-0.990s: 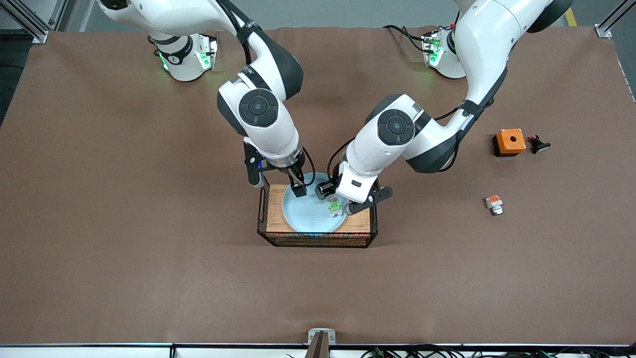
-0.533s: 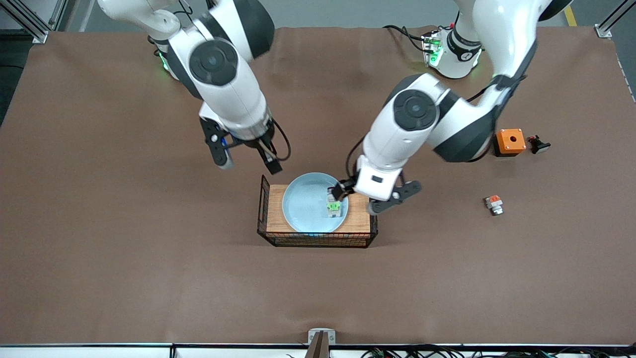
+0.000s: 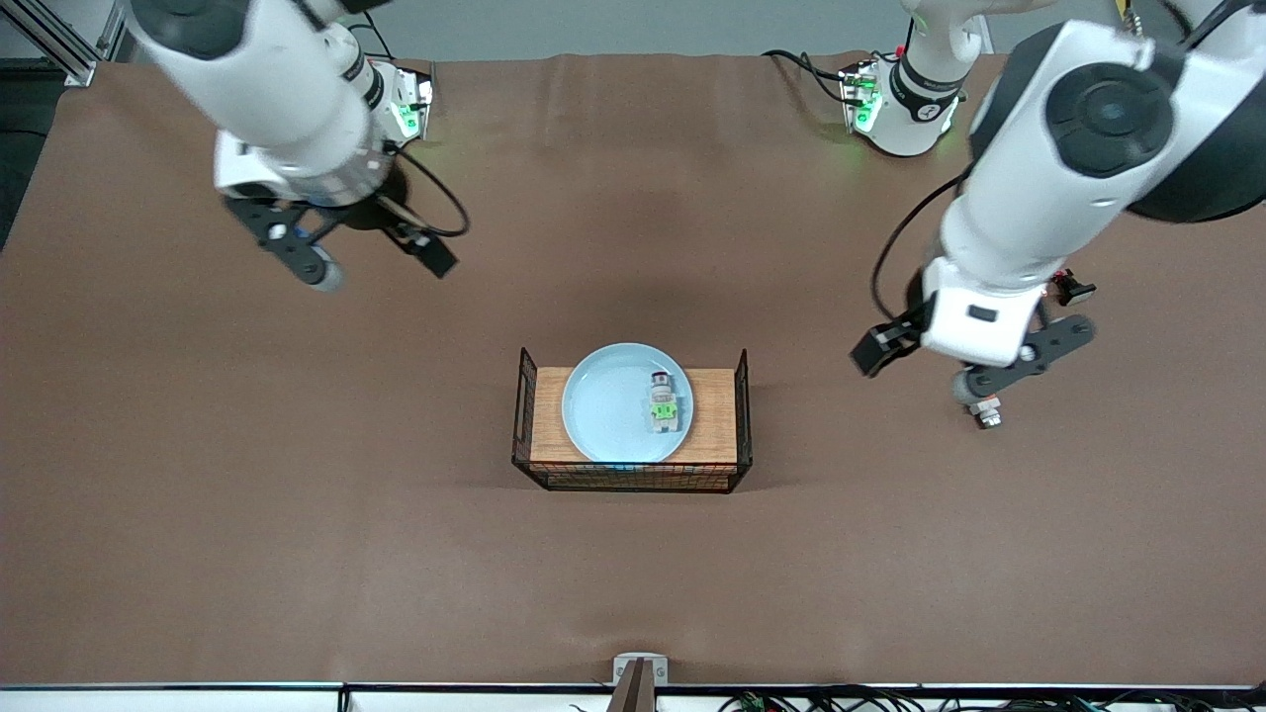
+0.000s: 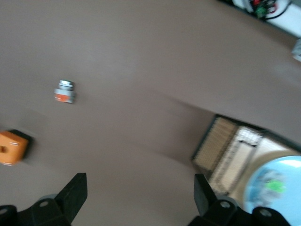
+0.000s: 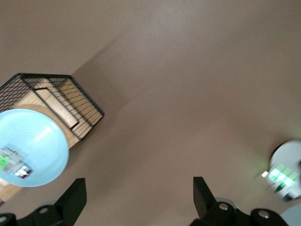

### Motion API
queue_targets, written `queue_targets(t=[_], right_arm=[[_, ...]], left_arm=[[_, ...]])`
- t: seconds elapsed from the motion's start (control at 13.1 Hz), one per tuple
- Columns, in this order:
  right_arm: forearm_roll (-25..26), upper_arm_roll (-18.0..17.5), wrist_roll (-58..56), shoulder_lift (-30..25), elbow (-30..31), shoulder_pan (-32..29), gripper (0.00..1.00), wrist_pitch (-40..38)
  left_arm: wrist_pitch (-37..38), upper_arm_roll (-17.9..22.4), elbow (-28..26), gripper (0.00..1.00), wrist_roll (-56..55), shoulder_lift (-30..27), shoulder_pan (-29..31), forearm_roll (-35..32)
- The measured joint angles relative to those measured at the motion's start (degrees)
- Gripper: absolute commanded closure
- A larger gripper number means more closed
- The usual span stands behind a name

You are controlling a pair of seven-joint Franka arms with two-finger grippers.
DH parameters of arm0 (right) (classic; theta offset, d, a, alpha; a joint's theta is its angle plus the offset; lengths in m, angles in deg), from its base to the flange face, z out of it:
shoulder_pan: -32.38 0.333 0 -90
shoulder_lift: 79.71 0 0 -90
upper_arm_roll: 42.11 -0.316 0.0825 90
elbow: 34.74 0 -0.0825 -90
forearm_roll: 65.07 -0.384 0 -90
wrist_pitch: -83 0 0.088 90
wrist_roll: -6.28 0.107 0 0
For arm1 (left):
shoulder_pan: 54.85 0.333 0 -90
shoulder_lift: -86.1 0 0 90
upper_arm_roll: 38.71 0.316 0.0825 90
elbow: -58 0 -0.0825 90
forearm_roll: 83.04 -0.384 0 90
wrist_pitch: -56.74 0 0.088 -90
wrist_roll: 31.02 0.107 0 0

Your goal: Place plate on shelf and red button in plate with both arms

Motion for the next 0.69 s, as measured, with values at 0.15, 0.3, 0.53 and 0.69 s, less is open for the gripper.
queue_targets(t=[0.15,0.3,0.53,0.69], right_arm=[[-0.08,0.05,-11.61,-2.78,2.34,-4.65,0.0,-0.3],[-0.1,0.09,-21.6,-4.93,4.72,-9.1,0.0,-0.29],[-0.11,0.15,-34.42,-6.58,6.93,-14.85,0.0,-0.1],[-0.11,0.22,-40.49,-6.86,7.38,-17.93,0.0,0.16]], left_arm=[[2.84,0.06,-0.23,0.0,8.94,-0.98,3.65,-0.01],[4.45,0.08,-0.28,0.0,15.73,-2.09,7.15,-0.01],[5.8,0.07,-0.33,0.0,24.35,-4.29,11.22,0.15],[6.76,0.07,-0.36,0.0,27.61,-5.29,12.62,0.42]])
